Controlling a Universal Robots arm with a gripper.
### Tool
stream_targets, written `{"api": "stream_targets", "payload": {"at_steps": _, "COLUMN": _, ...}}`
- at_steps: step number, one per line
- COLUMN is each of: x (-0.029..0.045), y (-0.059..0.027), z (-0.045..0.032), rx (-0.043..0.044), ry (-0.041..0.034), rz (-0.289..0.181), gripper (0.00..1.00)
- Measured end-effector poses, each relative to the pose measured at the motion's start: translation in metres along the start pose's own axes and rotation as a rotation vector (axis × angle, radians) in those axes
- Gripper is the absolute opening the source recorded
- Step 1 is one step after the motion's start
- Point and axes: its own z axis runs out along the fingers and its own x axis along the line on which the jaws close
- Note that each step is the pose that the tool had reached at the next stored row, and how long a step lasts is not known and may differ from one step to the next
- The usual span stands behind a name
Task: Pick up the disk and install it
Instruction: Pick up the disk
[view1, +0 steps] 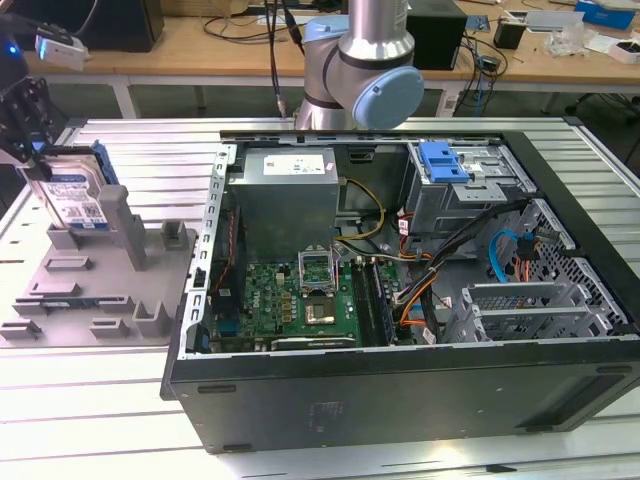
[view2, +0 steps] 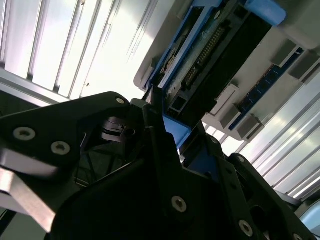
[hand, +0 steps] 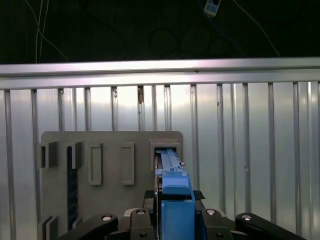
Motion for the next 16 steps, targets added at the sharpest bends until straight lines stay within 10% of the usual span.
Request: {"api": "stream_targets", "payload": {"at_steps": 16, "x": -0.0003, "y": 0.0, "z": -0.0302, "rx": 0.0001, "ry": 0.0, "rz": 0.0, "gripper": 0.37}}
